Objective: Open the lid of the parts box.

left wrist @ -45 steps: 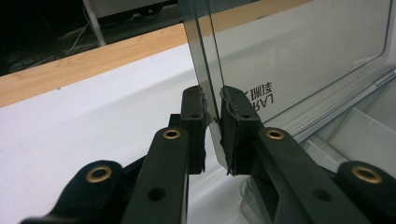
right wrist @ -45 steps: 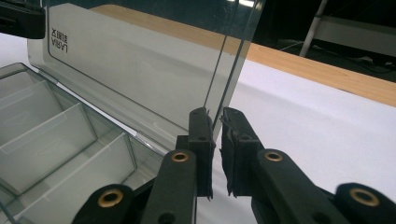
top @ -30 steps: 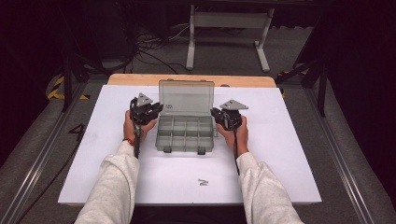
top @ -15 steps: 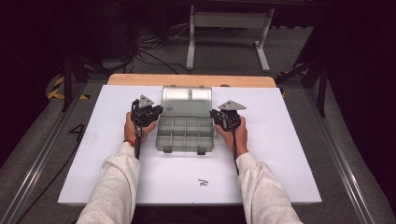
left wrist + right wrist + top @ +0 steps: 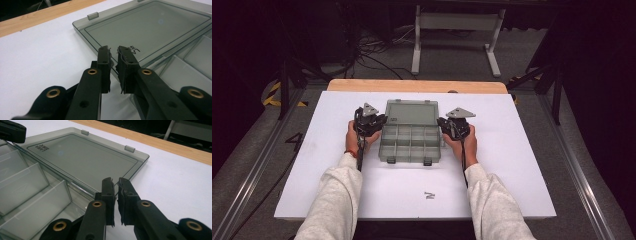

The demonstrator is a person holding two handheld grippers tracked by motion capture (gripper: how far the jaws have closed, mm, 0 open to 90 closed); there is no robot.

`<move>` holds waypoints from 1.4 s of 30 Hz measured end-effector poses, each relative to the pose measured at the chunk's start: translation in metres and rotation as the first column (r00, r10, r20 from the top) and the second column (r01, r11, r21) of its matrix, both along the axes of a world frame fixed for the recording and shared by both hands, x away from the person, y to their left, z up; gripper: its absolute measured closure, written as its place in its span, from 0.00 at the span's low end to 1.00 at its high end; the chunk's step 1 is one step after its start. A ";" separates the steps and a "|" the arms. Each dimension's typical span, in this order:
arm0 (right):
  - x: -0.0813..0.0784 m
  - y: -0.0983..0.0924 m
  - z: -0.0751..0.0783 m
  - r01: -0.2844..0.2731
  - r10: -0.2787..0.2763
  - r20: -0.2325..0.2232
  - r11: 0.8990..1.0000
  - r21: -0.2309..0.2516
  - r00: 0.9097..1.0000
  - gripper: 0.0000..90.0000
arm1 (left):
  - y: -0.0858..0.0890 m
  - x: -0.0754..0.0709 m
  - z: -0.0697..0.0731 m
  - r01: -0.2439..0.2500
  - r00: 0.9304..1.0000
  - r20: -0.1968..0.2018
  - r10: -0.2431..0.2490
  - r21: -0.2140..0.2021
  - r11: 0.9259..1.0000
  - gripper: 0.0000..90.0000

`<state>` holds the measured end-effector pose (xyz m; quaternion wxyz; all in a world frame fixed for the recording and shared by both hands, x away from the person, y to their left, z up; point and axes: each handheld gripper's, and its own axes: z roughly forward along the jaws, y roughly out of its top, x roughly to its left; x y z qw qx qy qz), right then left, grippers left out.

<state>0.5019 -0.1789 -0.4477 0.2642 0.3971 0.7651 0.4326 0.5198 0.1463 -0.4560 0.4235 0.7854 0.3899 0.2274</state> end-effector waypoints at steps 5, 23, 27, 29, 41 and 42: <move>-0.002 0.000 0.005 -0.008 0.008 0.016 1.000 -0.006 1.000 0.93 | 0.000 -0.003 0.005 0.007 1.000 0.017 -0.007 0.000 1.000 0.89; -0.012 -0.009 0.019 -0.044 0.042 0.061 0.999 0.019 0.997 0.90 | 0.002 -0.022 0.027 0.083 0.993 0.083 -0.082 -0.005 0.997 0.79; -0.018 -0.010 0.023 -0.061 0.060 0.073 0.998 0.015 0.996 0.89 | 0.003 -0.030 0.032 0.101 0.989 0.109 -0.102 0.012 0.995 0.75; -0.020 -0.010 0.026 -0.071 0.070 0.085 0.997 0.009 0.994 0.88 | 0.003 -0.032 0.034 0.110 0.987 0.120 -0.111 0.018 0.994 0.73; -0.040 -0.007 0.033 -0.136 0.136 0.114 0.991 -0.013 0.984 0.84 | 0.009 -0.054 0.042 0.129 0.974 0.179 -0.137 0.057 0.990 0.43; -0.042 -0.007 0.033 -0.140 0.141 0.116 0.990 -0.017 0.983 0.83 | 0.009 -0.055 0.043 0.132 0.973 0.183 -0.139 0.053 0.990 0.42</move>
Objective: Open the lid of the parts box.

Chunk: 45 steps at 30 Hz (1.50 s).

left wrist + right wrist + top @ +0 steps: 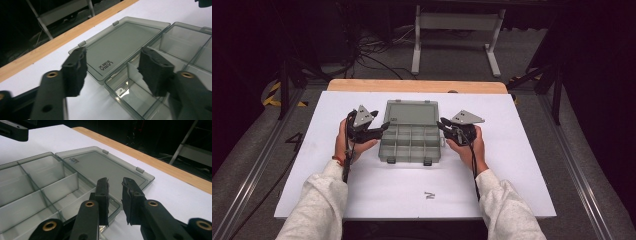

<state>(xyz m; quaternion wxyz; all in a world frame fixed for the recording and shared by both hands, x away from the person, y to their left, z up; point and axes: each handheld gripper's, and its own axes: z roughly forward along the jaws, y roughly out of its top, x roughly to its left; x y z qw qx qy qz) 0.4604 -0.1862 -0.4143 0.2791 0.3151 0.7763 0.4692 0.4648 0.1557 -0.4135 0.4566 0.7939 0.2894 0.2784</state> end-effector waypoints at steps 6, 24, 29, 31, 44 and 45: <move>-0.009 -0.001 0.002 -0.021 0.021 0.016 1.000 -0.002 1.000 0.78 | 0.003 -0.012 -0.001 0.033 0.999 0.017 -0.033 0.014 0.999 0.34; -0.035 -0.010 0.003 -0.072 0.073 0.041 0.997 -0.032 0.996 0.51 | 0.012 -0.039 -0.005 0.078 0.996 0.046 -0.079 0.032 0.996 0.19; -0.044 -0.015 0.004 -0.089 0.091 0.054 0.995 -0.045 0.994 0.42 | 0.015 -0.048 -0.005 0.092 0.994 0.052 -0.094 0.032 0.995 0.17; -0.046 -0.017 0.005 -0.094 0.096 0.055 0.995 -0.043 0.994 0.40 | 0.016 -0.051 -0.006 0.094 0.994 0.057 -0.096 0.035 0.995 0.16; -0.060 -0.026 0.002 -0.098 0.102 0.063 0.993 -0.068 0.993 0.15 | 0.025 -0.070 -0.011 0.129 0.990 0.059 -0.131 0.042 0.991 0.10; -0.061 -0.027 0.001 -0.100 0.104 0.061 0.993 -0.068 0.993 0.13 | 0.026 -0.071 -0.011 0.131 0.989 0.058 -0.133 0.042 0.990 0.09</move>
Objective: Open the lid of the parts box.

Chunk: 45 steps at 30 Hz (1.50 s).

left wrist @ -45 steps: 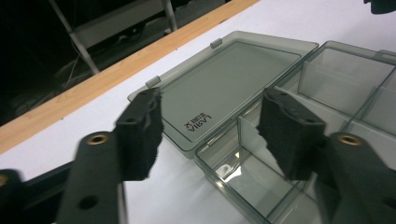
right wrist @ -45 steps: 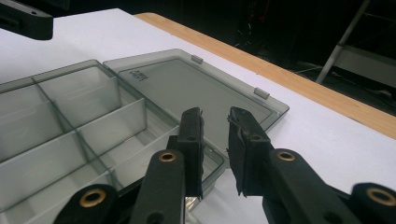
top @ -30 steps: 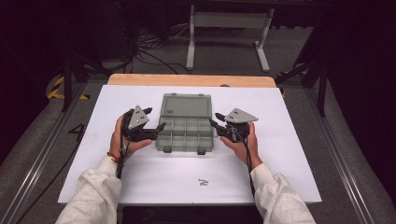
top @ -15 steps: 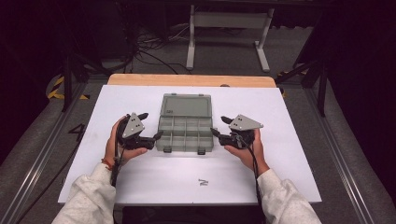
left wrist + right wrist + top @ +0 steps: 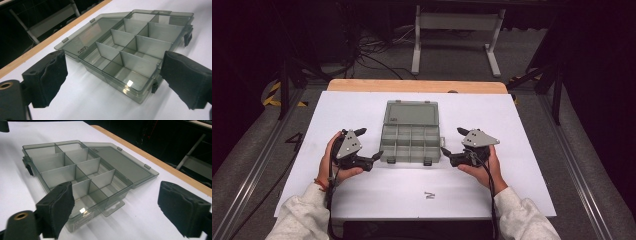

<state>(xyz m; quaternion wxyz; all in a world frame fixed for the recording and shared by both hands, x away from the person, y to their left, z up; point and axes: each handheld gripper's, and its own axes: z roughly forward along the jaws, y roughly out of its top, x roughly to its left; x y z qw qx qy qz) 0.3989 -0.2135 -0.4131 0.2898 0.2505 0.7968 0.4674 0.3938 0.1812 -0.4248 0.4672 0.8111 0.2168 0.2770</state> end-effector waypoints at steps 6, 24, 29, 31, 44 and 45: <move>-0.004 -0.005 -0.003 -0.006 0.006 -0.006 1.000 -0.016 1.000 0.10 | 0.005 -0.007 -0.004 0.016 1.000 -0.003 -0.016 0.000 1.000 0.07; -0.039 -0.014 -0.015 -0.070 0.068 -0.054 0.997 -0.039 0.996 0.14 | 0.040 -0.039 -0.024 0.008 0.998 -0.070 -0.008 0.002 1.000 0.04; -0.044 -0.014 -0.018 -0.082 0.078 -0.075 0.995 -0.058 0.994 0.17 | 0.047 -0.046 -0.027 -0.004 0.997 -0.074 0.004 -0.001 1.000 0.04; -0.048 -0.014 -0.020 -0.094 0.087 -0.095 0.993 -0.067 0.992 0.17 | 0.051 -0.049 -0.028 -0.007 0.997 -0.078 0.006 -0.004 1.000 0.04; -0.060 0.000 -0.031 -0.180 0.163 -0.191 0.981 -0.075 0.968 0.25 | 0.055 -0.064 -0.033 -0.006 0.994 -0.110 0.006 0.001 1.000 0.05; -0.060 0.000 -0.031 -0.180 0.163 -0.191 0.981 -0.075 0.968 0.25 | 0.055 -0.064 -0.033 -0.002 0.994 -0.109 0.003 0.006 1.000 0.05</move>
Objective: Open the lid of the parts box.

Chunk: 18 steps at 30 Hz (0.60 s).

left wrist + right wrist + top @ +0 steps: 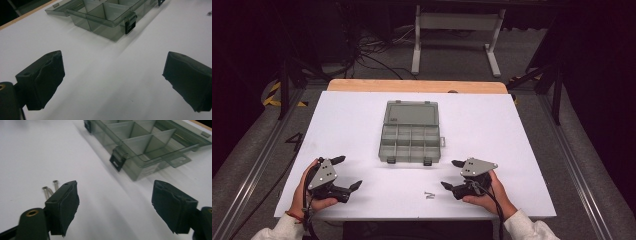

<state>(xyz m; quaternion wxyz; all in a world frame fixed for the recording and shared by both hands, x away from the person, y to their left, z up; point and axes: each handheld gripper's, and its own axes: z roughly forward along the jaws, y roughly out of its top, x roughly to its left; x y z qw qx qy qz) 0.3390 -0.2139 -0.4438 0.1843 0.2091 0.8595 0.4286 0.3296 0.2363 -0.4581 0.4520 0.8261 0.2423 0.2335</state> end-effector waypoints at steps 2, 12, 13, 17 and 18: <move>-0.002 0.005 0.000 -0.020 0.020 -0.014 1.000 0.000 1.000 0.29 | 0.000 0.000 0.000 0.005 1.000 -0.005 -0.005 -0.004 1.000 0.05; -0.004 0.031 -0.002 -0.163 0.165 -0.138 0.986 0.026 0.977 0.58 | -0.002 0.001 0.000 0.013 1.000 -0.007 -0.013 -0.005 1.000 0.05; -0.004 0.033 -0.002 -0.176 0.178 -0.149 0.984 0.028 0.973 0.60 | -0.002 0.001 0.000 0.015 1.000 -0.006 -0.015 -0.011 1.000 0.05; -0.004 0.043 -0.005 -0.212 0.208 -0.180 0.977 0.000 0.961 0.67 | -0.003 0.001 0.000 0.013 1.000 -0.007 -0.013 -0.014 1.000 0.05; -0.004 0.045 -0.006 -0.217 0.212 -0.186 0.976 -0.009 0.959 0.68 | -0.003 0.001 0.000 0.013 1.000 -0.007 -0.013 -0.014 1.000 0.05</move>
